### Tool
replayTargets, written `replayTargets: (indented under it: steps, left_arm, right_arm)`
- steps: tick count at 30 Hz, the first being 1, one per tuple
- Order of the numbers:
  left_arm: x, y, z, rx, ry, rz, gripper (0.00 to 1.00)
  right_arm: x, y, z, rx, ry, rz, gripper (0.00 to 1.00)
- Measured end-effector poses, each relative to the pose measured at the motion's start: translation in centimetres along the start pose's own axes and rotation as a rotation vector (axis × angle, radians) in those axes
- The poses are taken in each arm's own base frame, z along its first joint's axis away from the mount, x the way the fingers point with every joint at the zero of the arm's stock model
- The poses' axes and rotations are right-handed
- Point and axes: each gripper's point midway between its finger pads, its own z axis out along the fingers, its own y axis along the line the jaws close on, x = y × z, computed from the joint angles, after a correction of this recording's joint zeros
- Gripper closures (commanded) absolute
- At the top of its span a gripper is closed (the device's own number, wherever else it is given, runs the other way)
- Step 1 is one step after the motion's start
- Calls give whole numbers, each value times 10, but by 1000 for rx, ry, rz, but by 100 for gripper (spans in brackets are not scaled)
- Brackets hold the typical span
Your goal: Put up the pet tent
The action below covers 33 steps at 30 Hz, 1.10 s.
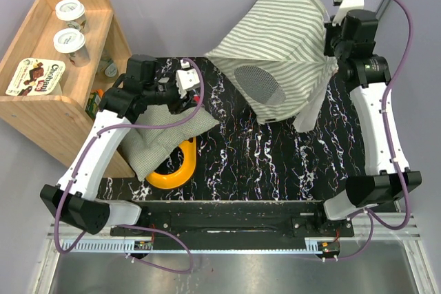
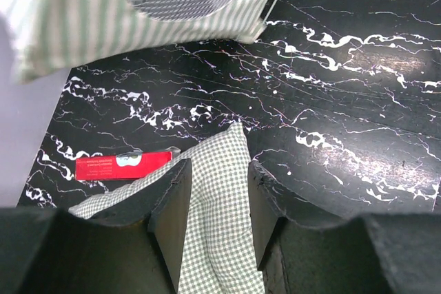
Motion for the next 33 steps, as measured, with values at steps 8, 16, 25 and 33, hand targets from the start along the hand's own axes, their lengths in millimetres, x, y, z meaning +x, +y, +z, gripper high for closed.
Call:
replayTargets:
  steps: [8, 16, 25, 33]
  left_arm:
    - [5, 9, -5, -30, 6, -32, 57]
    - [11, 9, -3, -30, 5, -65, 55]
    - [26, 2, 6, -9, 19, -114, 54]
    - [30, 0, 8, -7, 20, -132, 53]
  right_arm:
    - [-53, 16, -38, 34, -19, -118, 100]
    - [-15, 56, -10, 49, 156, -91, 100]
    - [45, 62, 39, 104, 63, 316, 100]
    - [20, 68, 71, 51, 37, 521, 25]
